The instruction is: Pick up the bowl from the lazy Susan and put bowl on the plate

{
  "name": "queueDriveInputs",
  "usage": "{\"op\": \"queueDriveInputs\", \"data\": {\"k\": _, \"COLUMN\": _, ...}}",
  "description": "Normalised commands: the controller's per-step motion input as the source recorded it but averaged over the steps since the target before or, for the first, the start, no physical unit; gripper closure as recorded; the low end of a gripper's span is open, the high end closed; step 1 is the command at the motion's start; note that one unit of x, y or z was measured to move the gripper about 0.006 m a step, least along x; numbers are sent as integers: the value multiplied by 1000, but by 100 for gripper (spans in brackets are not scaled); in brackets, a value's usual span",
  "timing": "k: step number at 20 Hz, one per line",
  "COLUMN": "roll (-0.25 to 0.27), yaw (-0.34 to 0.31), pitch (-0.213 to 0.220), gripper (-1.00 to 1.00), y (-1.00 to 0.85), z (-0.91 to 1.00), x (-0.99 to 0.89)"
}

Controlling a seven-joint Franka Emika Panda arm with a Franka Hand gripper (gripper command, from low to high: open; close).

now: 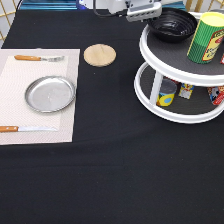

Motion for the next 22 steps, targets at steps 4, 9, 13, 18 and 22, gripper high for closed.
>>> {"op": "queueDriveInputs", "data": {"k": 4, "roll": -7, "yaw": 11, "pitch": -6, "gripper": 100, "y": -46, "z": 244, "x": -14}}
{"op": "queueDriveInputs", "data": {"k": 9, "roll": 0, "yaw": 40, "pitch": 0, "gripper": 100, "y": -287, "z": 681, "x": -71}}
{"op": "queueDriveInputs", "data": {"k": 13, "roll": 0, "yaw": 46, "pitch": -6, "gripper": 100, "y": -436, "z": 1000, "x": 67}}
{"op": "queueDriveInputs", "data": {"k": 18, "roll": 11, "yaw": -6, "pitch": -14, "gripper": 100, "y": -839, "z": 559, "x": 311}}
{"op": "queueDriveInputs", "data": {"k": 22, "roll": 8, "yaw": -7, "pitch": -15, "gripper": 100, "y": -917, "z": 38, "x": 474}}
